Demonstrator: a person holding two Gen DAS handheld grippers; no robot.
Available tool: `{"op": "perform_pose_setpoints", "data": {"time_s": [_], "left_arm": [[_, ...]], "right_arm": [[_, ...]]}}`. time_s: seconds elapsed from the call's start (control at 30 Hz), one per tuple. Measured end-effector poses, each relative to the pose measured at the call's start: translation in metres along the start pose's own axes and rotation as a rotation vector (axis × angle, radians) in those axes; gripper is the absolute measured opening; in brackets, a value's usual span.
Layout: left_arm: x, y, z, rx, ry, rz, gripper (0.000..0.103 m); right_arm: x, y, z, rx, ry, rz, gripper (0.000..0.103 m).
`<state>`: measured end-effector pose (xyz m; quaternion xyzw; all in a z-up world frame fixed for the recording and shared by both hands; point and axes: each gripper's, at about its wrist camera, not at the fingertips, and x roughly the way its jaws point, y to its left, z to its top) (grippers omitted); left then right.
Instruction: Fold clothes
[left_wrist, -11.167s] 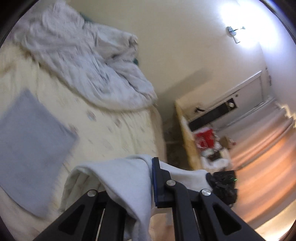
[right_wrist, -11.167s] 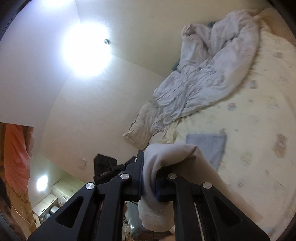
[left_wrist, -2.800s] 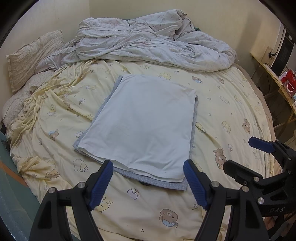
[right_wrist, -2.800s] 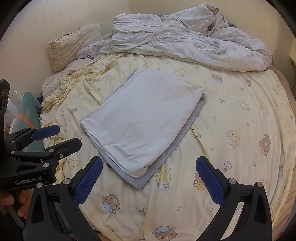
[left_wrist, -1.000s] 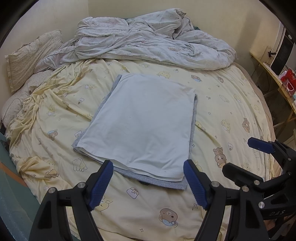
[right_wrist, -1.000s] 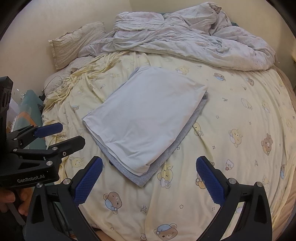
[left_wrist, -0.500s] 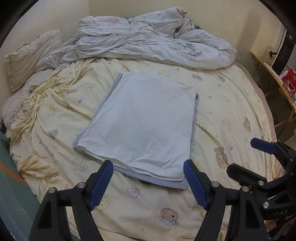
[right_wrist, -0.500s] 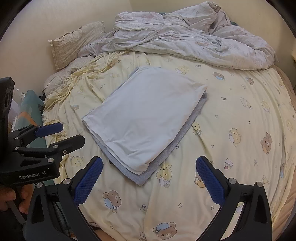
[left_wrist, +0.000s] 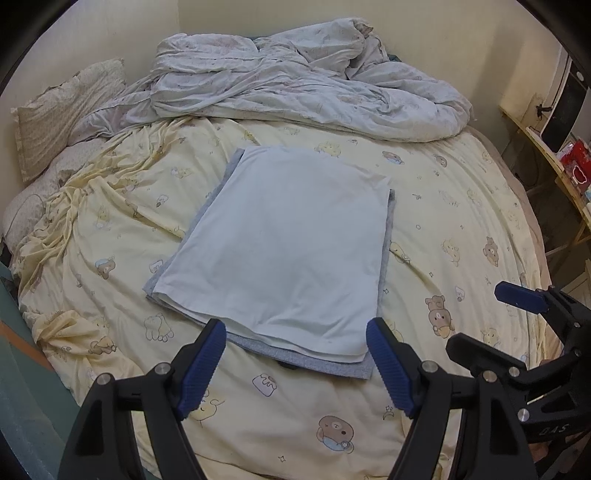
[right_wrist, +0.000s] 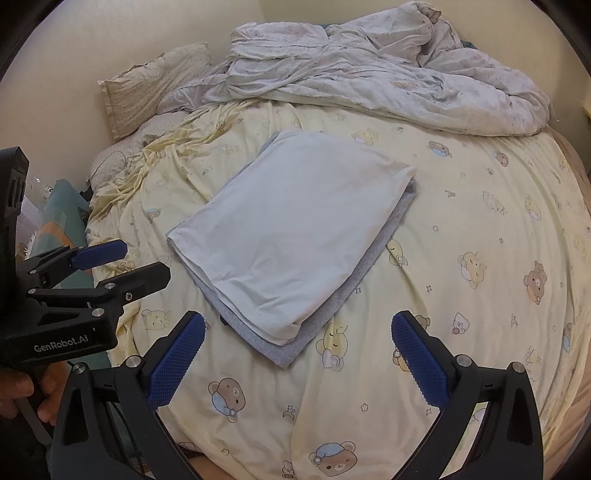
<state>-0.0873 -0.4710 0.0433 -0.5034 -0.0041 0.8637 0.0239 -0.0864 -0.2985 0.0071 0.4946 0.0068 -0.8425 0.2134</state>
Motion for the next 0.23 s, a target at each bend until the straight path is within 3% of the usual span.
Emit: {"op": "perform_pose_setpoints", "data": {"time_s": [0.23], "left_arm": [[0.0001, 0.0012, 0.0002, -0.003, 0.003, -0.007, 0.079]], "right_arm": [[0.0004, -0.0003, -0.0003, 0.003, 0.000, 0.002, 0.102]]}}
